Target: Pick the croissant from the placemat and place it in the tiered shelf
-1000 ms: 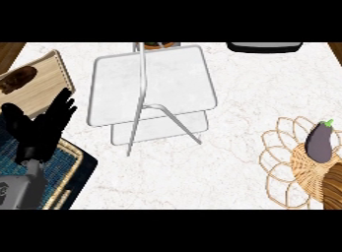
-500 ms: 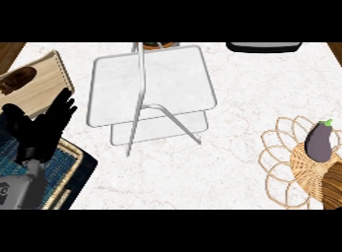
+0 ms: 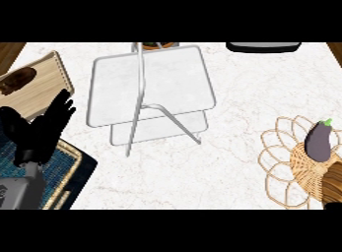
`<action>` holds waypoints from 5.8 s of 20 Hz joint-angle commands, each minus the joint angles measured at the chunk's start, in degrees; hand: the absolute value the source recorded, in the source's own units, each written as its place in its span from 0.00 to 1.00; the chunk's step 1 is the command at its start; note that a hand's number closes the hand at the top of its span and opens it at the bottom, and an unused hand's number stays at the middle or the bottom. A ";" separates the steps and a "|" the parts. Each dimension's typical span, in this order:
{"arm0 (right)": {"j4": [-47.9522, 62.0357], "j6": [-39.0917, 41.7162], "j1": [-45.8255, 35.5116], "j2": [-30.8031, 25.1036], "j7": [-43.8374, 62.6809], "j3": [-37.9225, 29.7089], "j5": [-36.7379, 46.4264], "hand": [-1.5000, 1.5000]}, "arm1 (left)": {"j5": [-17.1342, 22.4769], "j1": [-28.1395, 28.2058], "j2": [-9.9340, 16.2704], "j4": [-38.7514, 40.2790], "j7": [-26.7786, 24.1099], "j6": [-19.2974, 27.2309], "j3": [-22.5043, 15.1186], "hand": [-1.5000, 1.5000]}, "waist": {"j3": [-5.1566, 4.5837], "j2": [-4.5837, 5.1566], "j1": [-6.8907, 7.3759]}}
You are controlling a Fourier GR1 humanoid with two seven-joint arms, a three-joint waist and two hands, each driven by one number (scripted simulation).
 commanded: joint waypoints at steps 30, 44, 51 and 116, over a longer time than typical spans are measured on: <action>4.97 7.21 -15.92 13.36 -18.98 22.52 10.58 1.00 | -1.18 3.39 -2.49 3.69 3.74 -2.28 -1.36 0.50 | -1.34 1.25 3.56; -7.03 9.17 -39.49 38.86 -0.67 55.78 34.67 1.00 | -1.64 2.37 -1.87 6.07 5.67 -1.58 -0.09 0.50 | -1.42 -0.20 1.00; -15.21 15.31 -50.61 39.06 13.66 53.14 38.39 1.00 | -2.38 4.05 -3.15 5.01 4.82 -0.47 -0.13 0.50 | -1.44 -0.22 -0.47; 33.64 9.91 -94.68 39.11 -7.42 3.05 19.46 0.00 | -3.69 6.21 -4.47 1.90 5.49 -2.45 1.98 0.50 | -1.07 0.93 -0.31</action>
